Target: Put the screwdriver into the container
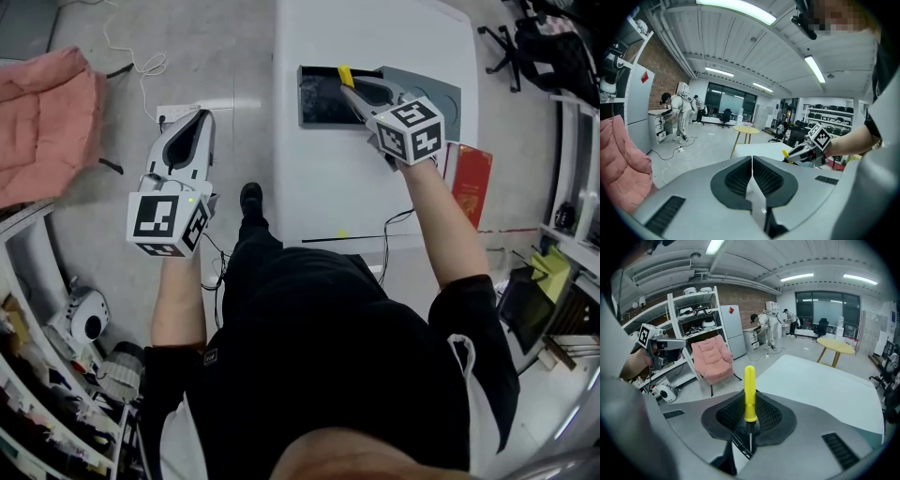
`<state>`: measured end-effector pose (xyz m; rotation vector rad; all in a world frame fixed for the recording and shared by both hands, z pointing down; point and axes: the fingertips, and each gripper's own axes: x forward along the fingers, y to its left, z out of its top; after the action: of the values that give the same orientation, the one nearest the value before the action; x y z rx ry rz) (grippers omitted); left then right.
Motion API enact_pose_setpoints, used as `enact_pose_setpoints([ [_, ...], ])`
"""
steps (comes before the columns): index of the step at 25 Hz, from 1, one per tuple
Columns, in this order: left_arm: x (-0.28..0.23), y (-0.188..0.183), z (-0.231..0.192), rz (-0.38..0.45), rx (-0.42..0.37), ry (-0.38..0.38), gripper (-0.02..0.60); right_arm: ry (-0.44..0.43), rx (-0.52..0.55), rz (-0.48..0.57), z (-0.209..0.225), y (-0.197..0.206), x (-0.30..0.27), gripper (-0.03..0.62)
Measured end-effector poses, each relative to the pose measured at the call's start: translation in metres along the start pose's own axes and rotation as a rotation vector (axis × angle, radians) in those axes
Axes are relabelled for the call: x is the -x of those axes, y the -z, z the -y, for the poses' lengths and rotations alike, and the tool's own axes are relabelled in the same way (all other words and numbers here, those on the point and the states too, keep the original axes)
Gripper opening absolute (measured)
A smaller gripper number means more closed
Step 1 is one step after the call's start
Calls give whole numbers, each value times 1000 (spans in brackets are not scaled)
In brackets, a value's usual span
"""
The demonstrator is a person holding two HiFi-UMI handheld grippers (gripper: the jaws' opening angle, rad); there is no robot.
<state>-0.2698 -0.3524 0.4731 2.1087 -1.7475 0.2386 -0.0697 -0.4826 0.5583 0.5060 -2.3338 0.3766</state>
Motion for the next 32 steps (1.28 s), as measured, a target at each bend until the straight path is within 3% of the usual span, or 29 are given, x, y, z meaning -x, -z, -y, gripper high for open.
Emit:
enact_pose_setpoints([
  [11,-4,6,0,-13,9,10,20,-19,73,-240,-2,40,-40,80],
  [20,7,15,-9,-25,20,-15,20,2,39,-347,4,67,-65,81],
  [26,18,20,-15,-27,25,-34,20,-20,22,-387,-2,75,-75,83],
  [32,28,24,-24,-31,32,-45,20,16,-12,-377,2,73,-77,88],
])
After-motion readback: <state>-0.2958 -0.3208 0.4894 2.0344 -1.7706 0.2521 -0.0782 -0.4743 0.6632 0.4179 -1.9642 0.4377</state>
